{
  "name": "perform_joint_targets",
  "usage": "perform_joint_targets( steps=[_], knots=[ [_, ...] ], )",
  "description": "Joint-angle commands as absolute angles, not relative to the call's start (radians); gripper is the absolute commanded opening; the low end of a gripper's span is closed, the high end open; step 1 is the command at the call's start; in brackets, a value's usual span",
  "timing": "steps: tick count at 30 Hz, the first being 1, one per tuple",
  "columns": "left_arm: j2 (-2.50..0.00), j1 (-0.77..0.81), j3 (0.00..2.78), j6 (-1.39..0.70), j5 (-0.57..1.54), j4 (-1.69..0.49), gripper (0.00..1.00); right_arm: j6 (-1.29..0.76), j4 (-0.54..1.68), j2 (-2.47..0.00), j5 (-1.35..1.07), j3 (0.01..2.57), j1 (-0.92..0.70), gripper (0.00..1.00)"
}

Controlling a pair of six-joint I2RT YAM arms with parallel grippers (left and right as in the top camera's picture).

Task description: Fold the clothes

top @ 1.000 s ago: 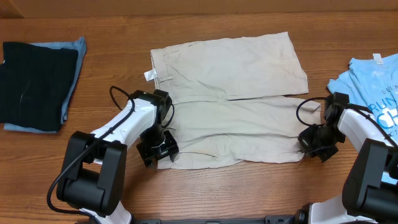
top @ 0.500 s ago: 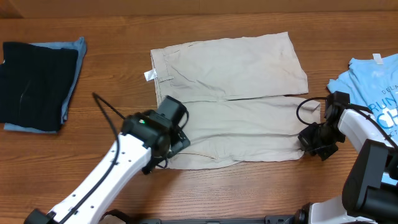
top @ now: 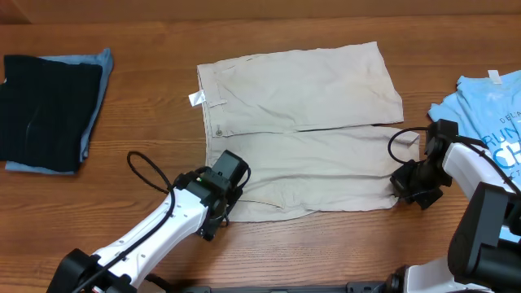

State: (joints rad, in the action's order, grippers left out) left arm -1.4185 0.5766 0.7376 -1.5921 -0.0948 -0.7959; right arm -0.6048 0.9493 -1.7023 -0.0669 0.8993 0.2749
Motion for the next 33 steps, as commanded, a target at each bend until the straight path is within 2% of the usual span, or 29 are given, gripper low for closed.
perform_joint_targets(
  steps=[1,2,4,6,7,9,12,15,18,19,20,22,24,29,33],
  knots=[
    [-1.420,0.582,0.686,-1.663,-0.114,-0.769,0.84,-0.598,0.879,-1.739,-0.046,0.880,0.274,0.04],
    [-1.420,0.582,0.685,-1.665,-0.115,-0.767,0.82,-0.598,0.876,-1.739,-0.046,0.880,0.274,0.04],
    [-1.420,0.582,0.683,-1.665,-0.116,-0.741,0.55,-0.598,0.872,-1.739,-0.046,0.880,0.274,0.04],
    [-1.420,0.582,0.680,-1.665,-0.121,-0.735,0.32,-0.594,0.872,-1.739,-0.045,0.880,0.274,0.04],
    [-1.420,0.582,0.678,-1.665,-0.124,-0.734,0.29,-0.595,0.871,-1.739,-0.045,0.880,0.274,0.04],
    [-1.420,0.582,0.670,-1.664,-0.123,-0.731,0.31,-0.594,0.871,-1.739,-0.045,0.880,0.274,0.04],
    [-1.420,0.582,0.661,-1.665,-0.103,-0.728,0.52,-0.595,0.871,-1.739,-0.045,0.880,0.274,0.04],
    [-1.420,0.582,0.646,-1.665,-0.108,-0.703,0.56,-0.594,0.871,-1.739,-0.045,0.880,0.274,0.04],
    [-1.420,0.582,0.608,-1.665,-0.103,-0.638,0.44,-0.595,0.868,-1.739,-0.045,0.880,0.274,0.04],
    [-1.420,0.582,0.608,-1.665,-0.103,-0.638,0.36,-0.594,0.868,-1.739,-0.045,0.880,0.274,0.04],
    [-1.420,0.582,0.608,-1.663,-0.103,-0.639,0.19,-0.593,0.869,-1.739,-0.040,0.880,0.274,0.04],
    [-1.417,0.582,0.612,-1.639,-0.099,-0.639,0.04,-0.555,0.872,-1.739,-0.039,0.880,0.274,0.04],
    [-1.408,0.582,0.635,-1.531,-0.099,-0.641,0.04,-0.550,0.884,-1.739,-0.038,0.887,0.274,0.04],
    [-1.367,0.576,0.789,-0.983,-0.109,-0.726,0.04,-0.554,1.023,-1.739,-0.039,1.004,0.274,0.04],
    [-1.367,0.560,0.861,-0.949,-0.174,-0.894,0.04,-0.553,1.156,-1.697,-0.039,1.101,0.274,0.04]
  ],
)
